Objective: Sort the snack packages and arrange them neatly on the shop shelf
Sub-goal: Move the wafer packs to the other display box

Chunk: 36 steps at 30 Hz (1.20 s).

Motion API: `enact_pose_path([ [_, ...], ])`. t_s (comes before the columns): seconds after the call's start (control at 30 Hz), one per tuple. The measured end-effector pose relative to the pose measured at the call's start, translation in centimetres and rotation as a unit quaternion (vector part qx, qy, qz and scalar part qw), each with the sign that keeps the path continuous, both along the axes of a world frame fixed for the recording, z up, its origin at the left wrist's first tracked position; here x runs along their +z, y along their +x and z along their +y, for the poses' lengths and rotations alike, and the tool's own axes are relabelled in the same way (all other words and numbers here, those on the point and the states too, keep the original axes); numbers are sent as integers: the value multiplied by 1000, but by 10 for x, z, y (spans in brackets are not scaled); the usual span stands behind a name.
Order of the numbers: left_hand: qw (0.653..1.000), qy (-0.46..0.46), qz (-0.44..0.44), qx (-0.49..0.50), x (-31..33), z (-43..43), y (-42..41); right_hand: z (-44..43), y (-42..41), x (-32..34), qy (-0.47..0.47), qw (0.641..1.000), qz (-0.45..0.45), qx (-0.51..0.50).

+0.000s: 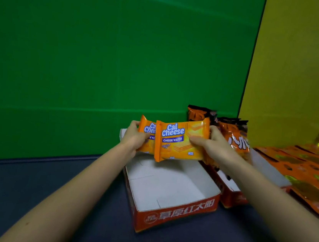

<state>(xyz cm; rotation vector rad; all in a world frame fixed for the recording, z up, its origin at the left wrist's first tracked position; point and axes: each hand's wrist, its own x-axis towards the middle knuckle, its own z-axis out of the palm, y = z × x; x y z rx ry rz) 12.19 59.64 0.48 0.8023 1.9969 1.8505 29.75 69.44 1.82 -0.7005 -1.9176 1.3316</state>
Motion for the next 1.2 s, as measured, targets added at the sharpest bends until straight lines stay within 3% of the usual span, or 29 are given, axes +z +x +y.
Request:
enact_pose_path([
  [0.13,985,-107,117,64,-2,1,-11,10,-17,-3,1,999,-18,41],
  [0.23,939,-221,249,87,8,-6,-14,14,-28,-8,1,997,-35,73],
  [0.37,879,-294,364,86,18,-16,-21,12,-36,-14,0,994,-46,97],
  [0.6,864,-287,410,58,13,-27,-33,9,-51,-17,29,986,-64,153],
  [0.83,864,-251,431,76,11,-32,-40,12,-62,-15,248,957,-131,69],
  [1.2,810,-268,510,113,7,-36,-48,27,-77,-2,432,874,-204,93],
])
